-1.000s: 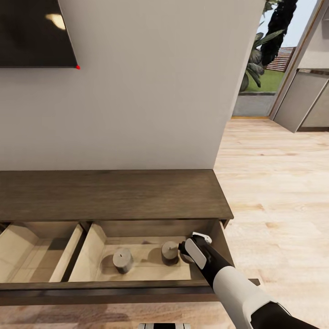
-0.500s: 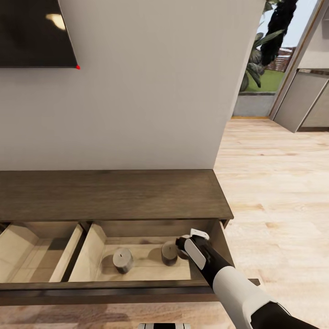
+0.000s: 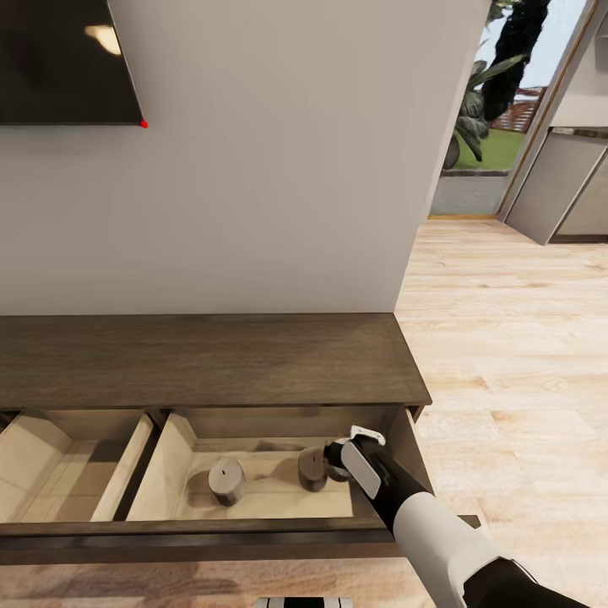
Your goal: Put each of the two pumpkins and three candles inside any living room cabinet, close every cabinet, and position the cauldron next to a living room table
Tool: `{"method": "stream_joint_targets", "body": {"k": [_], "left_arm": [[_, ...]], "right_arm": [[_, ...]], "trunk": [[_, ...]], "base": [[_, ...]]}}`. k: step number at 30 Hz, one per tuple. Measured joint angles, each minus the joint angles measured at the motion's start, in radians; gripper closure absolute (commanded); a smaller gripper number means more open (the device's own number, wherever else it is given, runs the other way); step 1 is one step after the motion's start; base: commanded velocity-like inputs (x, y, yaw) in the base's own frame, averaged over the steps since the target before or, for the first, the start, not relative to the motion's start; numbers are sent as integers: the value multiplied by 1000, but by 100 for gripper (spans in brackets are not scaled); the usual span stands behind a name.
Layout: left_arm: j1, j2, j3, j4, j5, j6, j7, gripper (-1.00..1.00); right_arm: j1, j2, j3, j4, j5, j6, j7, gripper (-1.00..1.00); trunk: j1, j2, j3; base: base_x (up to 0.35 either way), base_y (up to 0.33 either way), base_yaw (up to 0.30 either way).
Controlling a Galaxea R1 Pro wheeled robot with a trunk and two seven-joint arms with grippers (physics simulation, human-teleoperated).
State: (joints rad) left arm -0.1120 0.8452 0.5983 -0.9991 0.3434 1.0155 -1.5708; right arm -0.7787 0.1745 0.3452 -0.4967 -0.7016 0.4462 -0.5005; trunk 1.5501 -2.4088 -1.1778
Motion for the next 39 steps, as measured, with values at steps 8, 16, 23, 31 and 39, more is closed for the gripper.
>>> {"method": "stream_joint_targets", "body": {"k": [8, 16, 23, 31, 39], "left_arm": [[0, 0, 0, 0, 0, 0, 0, -100], [0, 0, 0, 0, 0, 0, 0, -100], [0, 0, 0, 0, 0, 0, 0, -100], [0, 0, 0, 0, 0, 0, 0, -100], [0, 2, -1, -1, -1, 2, 0, -100]], "right_arm": [[-1, 0, -9, -3, -6, 110, -6, -100], [-1, 0, -9, -7, -3, 104, -6, -100], [1, 0, 5, -7, 3, -54, 1, -100], [1, 0, 5, -5, 4, -70, 3, -100], [1, 0, 5, -4, 2, -66, 3, -100]], "trunk": [[0, 0, 0], [0, 0, 0], [0, 0, 0], [-23, 42, 19], [-54, 98, 44]], "base": [[0, 0, 0], [0, 0, 0], [0, 0, 0], [0, 0, 0], [0, 0, 0]]}}
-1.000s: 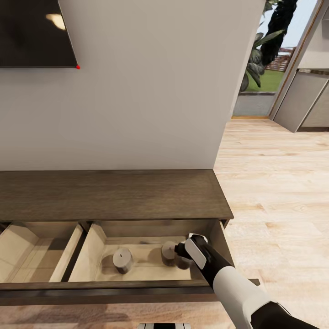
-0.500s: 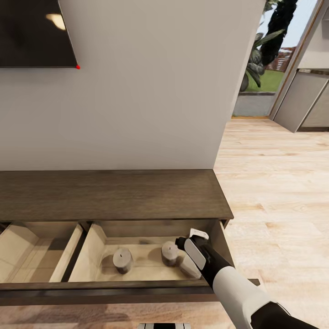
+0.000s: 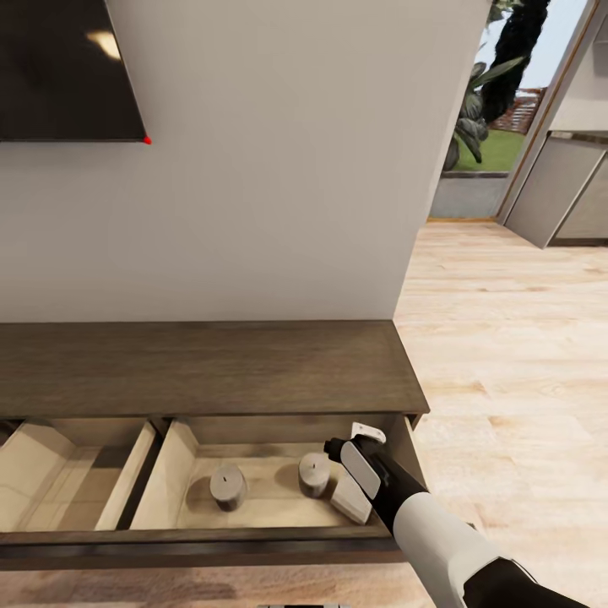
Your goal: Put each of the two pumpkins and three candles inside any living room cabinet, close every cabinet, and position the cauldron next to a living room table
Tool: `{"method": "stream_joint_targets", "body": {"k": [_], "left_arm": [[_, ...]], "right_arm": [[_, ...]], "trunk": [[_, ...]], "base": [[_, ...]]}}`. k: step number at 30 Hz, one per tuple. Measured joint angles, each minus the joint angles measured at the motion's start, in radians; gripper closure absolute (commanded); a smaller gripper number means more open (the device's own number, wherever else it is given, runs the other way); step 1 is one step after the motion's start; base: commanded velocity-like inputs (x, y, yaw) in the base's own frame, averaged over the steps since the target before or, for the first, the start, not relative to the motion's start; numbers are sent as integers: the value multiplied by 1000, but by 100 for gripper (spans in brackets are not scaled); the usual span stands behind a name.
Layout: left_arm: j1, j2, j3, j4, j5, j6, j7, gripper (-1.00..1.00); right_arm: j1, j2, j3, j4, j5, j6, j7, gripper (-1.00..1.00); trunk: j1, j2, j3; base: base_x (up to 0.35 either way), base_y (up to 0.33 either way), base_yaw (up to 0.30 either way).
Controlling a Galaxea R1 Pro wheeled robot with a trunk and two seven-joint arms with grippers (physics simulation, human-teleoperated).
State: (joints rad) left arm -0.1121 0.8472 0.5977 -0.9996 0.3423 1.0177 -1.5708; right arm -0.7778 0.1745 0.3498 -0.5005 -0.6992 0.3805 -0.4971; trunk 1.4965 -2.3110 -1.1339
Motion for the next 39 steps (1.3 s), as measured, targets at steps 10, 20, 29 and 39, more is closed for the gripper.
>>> {"method": "stream_joint_targets", "body": {"k": [10, 20, 29, 39], "left_arm": [[0, 3, -10, -32, 0, 2, 0, -100], [0, 2, -10, -39, 0, 4, 0, -100], [0, 1, -10, -39, 0, 5, 0, -100], [0, 1, -12, -39, 0, 5, 0, -100]], "right_arm": [[0, 0, -4, 0, -1, 74, 0, -100], [0, 0, -5, 0, -2, 78, 2, -100], [0, 0, -5, 0, -2, 78, 2, -100], [0, 0, -3, -2, -3, 75, 2, -100]], "trunk": [[-38, 70, 31], [-77, 140, 63], [-111, 203, 91], [-149, 273, 122]], "base": [[-67, 0, 0], [-131, 0, 0], [-135, 0, 0], [-115, 0, 0]]}}
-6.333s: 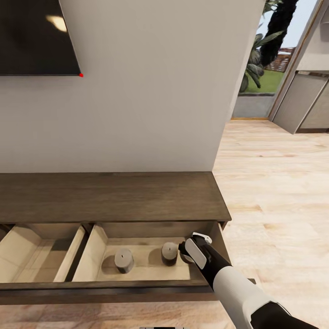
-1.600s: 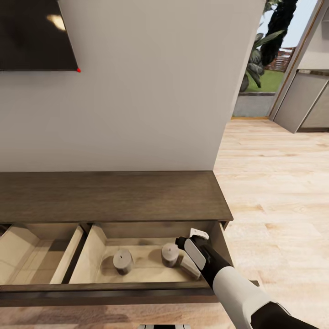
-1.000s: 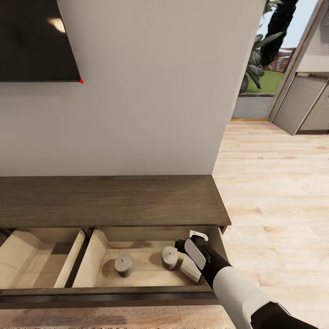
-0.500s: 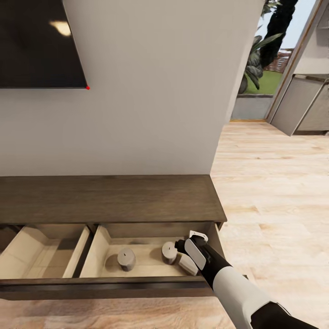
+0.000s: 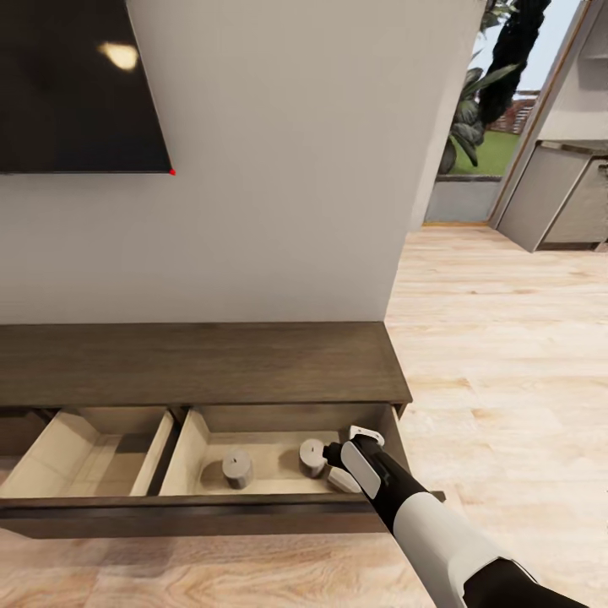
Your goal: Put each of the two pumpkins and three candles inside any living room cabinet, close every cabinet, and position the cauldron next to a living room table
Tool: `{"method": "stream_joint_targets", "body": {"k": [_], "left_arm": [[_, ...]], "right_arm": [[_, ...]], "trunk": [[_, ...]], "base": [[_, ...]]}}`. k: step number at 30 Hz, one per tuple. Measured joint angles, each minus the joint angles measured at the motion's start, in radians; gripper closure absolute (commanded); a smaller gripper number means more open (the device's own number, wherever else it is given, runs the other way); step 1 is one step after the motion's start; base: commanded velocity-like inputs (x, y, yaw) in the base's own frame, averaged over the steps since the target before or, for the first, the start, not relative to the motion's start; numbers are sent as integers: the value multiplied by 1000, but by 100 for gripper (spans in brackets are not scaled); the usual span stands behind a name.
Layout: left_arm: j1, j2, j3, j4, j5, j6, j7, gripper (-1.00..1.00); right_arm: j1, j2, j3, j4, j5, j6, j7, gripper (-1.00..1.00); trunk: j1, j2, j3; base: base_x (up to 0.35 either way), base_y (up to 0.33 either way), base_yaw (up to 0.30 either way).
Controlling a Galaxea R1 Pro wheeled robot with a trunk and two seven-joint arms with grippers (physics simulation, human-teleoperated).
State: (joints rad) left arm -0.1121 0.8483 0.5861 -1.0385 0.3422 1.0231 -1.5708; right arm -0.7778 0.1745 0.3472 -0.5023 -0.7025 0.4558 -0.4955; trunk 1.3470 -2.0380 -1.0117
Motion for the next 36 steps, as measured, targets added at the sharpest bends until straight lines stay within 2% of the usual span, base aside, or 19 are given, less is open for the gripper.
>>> {"method": "stream_joint_targets", "body": {"k": [36], "left_arm": [[0, 0, 0, 0, 0, 0, 0, -100]], "right_arm": [[0, 0, -10, -5, -6, -3, 2, -100]], "trunk": [[-138, 252, 113]], "base": [[-38, 0, 0]]}}
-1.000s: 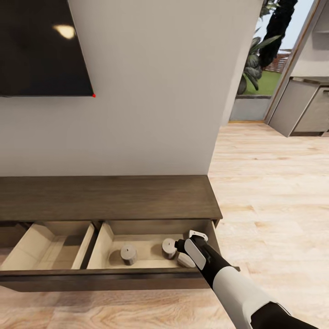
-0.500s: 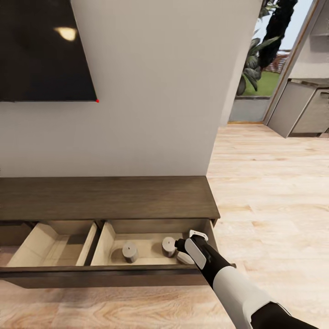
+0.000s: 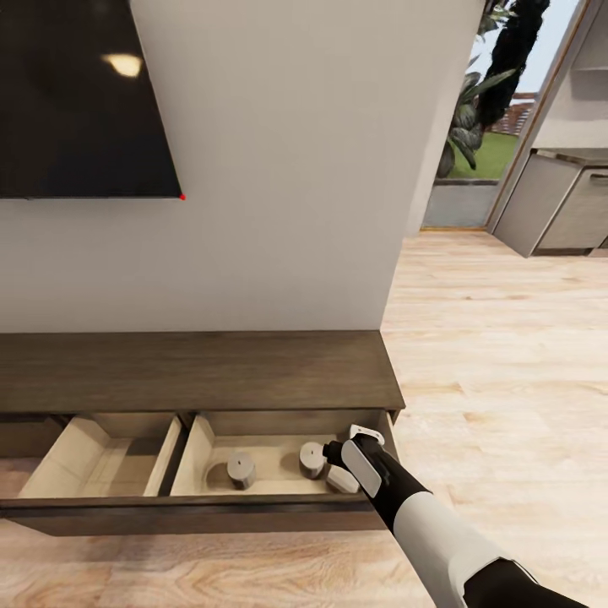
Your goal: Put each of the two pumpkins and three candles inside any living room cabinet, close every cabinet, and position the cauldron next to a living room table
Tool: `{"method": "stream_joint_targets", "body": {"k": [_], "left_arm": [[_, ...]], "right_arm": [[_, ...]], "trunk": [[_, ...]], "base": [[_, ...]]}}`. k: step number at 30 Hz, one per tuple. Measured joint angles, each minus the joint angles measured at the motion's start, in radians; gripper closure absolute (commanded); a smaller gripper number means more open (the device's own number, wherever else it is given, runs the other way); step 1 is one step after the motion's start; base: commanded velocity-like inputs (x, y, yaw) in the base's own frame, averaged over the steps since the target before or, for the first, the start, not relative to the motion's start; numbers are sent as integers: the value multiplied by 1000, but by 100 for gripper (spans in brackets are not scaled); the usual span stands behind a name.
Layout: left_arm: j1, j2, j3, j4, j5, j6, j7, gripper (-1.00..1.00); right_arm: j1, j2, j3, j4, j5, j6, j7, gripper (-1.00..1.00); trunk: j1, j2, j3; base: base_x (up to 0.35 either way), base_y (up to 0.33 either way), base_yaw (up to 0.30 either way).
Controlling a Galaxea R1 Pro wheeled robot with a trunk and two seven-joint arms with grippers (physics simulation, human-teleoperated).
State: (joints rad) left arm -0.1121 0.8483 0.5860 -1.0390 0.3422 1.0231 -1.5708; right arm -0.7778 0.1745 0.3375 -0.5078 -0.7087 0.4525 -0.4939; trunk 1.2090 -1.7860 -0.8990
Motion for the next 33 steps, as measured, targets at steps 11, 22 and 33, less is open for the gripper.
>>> {"method": "stream_joint_targets", "body": {"k": [11, 22, 33], "left_arm": [[0, 0, -3, -1, 0, 0, 0, -100], [0, 0, -3, -1, -1, 0, 0, -100], [0, -1, -3, -2, -2, 0, 0, -100]], "right_arm": [[0, 0, 1, 0, 0, 0, 0, -100], [0, 0, 1, 0, 0, -1, 0, -100], [0, 0, 6, 0, 1, -2, 0, -100]], "trunk": [[-42, 77, 34], [-84, 154, 69], [-107, 196, 88]], "base": [[-266, 0, 0], [-325, 0, 0], [-325, 0, 0]]}}
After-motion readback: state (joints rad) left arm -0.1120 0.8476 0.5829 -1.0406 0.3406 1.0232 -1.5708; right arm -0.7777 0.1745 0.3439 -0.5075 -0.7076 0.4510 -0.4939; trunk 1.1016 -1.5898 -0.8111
